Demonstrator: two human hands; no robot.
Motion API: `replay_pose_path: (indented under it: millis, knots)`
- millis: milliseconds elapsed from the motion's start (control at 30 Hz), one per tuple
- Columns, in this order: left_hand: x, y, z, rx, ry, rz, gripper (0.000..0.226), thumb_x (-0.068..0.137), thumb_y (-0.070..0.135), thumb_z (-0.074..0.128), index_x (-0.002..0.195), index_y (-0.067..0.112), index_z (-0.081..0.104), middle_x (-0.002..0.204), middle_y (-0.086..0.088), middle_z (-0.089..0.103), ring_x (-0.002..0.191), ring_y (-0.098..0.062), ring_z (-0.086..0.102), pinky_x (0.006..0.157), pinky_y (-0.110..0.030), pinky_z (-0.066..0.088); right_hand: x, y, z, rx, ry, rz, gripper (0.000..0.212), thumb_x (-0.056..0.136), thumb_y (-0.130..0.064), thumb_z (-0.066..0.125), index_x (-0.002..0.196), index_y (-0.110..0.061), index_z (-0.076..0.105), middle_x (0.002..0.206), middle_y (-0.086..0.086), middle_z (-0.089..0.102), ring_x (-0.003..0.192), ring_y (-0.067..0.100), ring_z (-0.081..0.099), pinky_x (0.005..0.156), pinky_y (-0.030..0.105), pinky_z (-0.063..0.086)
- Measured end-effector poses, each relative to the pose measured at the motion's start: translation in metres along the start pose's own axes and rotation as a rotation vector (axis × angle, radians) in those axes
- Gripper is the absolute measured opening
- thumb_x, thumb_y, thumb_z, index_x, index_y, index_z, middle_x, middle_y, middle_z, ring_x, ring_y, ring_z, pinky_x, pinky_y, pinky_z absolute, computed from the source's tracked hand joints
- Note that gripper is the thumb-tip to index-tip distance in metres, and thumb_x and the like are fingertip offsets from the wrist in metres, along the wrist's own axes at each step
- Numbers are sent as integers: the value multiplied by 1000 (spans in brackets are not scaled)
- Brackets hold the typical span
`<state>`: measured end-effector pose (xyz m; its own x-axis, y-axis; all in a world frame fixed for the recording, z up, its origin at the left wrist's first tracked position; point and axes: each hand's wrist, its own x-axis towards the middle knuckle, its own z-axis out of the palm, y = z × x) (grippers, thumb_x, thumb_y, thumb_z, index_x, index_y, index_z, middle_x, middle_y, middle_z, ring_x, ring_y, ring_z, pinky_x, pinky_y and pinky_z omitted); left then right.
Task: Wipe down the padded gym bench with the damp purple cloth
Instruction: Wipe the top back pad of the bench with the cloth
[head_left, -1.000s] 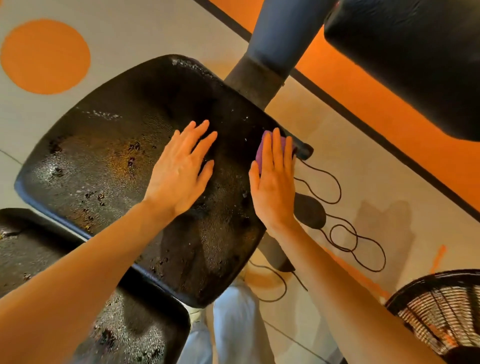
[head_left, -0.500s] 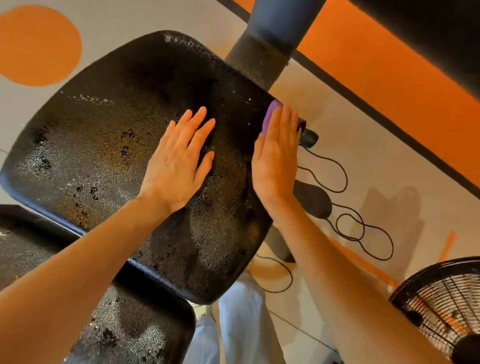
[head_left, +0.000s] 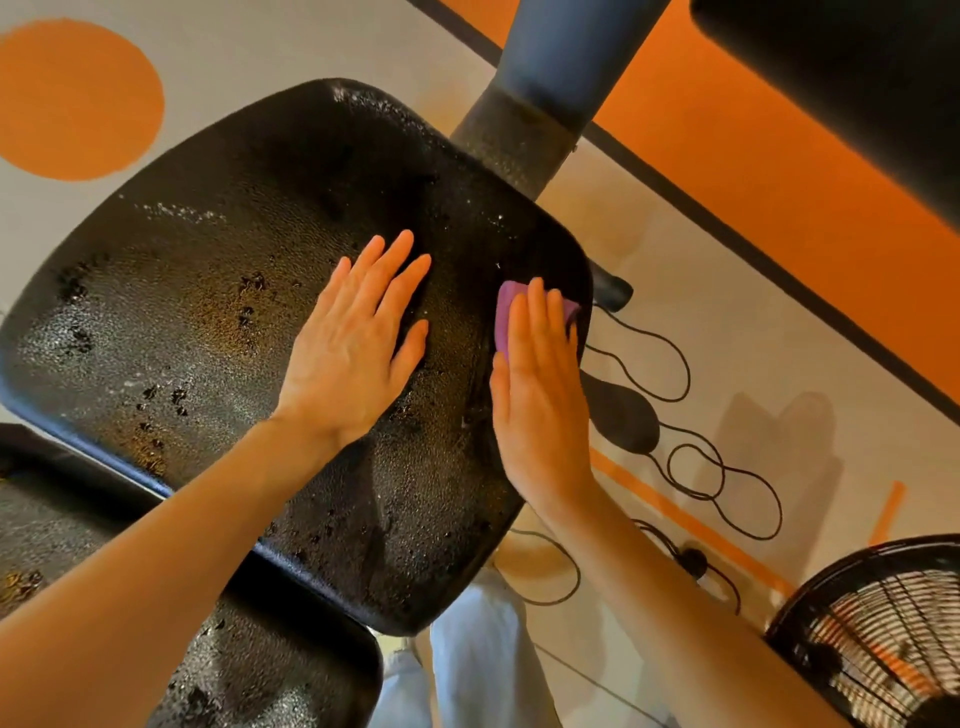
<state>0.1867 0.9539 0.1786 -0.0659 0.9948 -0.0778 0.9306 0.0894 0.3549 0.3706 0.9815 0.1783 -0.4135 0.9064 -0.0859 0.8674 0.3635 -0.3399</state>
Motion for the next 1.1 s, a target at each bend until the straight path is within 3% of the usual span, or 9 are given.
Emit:
replay_pose_path:
  millis: [67, 233, 367, 433, 567, 633, 800, 967, 1100]
  knots:
    - [0, 0, 1, -5, 4, 4, 58, 101, 40, 31, 154, 14, 28, 164, -6, 20, 152, -25, 15, 125, -41, 12, 29, 11, -1, -18, 21, -22, 52, 102, -18, 33, 151, -4, 20, 159, 15, 18, 149, 28, 11, 122, 44, 15]
    - [0, 0, 2, -2, 9, 10, 58, 102, 40, 31, 154, 14, 28, 164, -6, 19, 152, -25, 16, 125, -41, 11, 109, 4, 2, -49, 68, 244, 55, 102, -22, 29, 151, -2, 14, 160, 18, 14, 149, 31, 10, 122, 46, 16]
    - [0, 0, 1, 6, -2, -9, 58, 102, 40, 31, 154, 15, 27, 165, -5, 18, 153, -24, 14, 125, -39, 10, 22, -11, 4, -28, 50, 59, 54, 101, -20, 30, 152, -4, 17, 160, 16, 15, 150, 28, 10, 123, 43, 12]
    - [0, 0, 1, 4, -1, -9, 58, 102, 40, 31, 154, 16, 27, 165, -4, 17, 153, -23, 13, 125, -38, 9, 23, 0, 5, -43, 6, -25, 54, 102, -19, 34, 151, -5, 19, 159, 16, 17, 149, 29, 11, 122, 43, 13]
    - [0, -1, 2, -5, -3, -3, 58, 102, 40, 31, 154, 16, 27, 165, -3, 17, 153, -22, 13, 125, -37, 7, 114, 6, 1, -87, 51, 177, 54, 102, -20, 33, 151, -3, 17, 159, 17, 17, 149, 30, 13, 121, 46, 18]
    - [1, -1, 1, -47, -2, 2, 58, 101, 40, 32, 154, 16, 27, 165, -3, 18, 153, -22, 13, 125, -37, 7, 116, -7, 3, -48, 66, 254, 55, 102, -20, 31, 152, -5, 13, 160, 16, 13, 150, 29, 9, 122, 46, 15]
    - [4, -10, -13, -95, 38, -15, 60, 100, 41, 31, 154, 16, 28, 164, -4, 19, 153, -23, 14, 125, -38, 7, 25, -26, 9, -50, 18, -34, 53, 100, -17, 33, 150, -3, 22, 158, 17, 20, 148, 30, 15, 121, 44, 14]
    - [11, -39, -19, -25, 70, -81, 57, 103, 38, 32, 154, 13, 28, 164, -6, 19, 153, -26, 11, 125, -43, 7, 130, -13, 7, -47, 44, 190, 53, 103, -19, 32, 152, -5, 15, 160, 17, 12, 149, 32, 7, 122, 48, 13]
    - [11, -44, -16, 23, 63, -100, 60, 102, 43, 27, 154, 14, 27, 164, -6, 18, 153, -24, 11, 125, -42, 7, 70, -39, 15, 34, 87, 93, 53, 103, -18, 33, 152, -5, 16, 160, 14, 13, 150, 28, 7, 123, 46, 11]
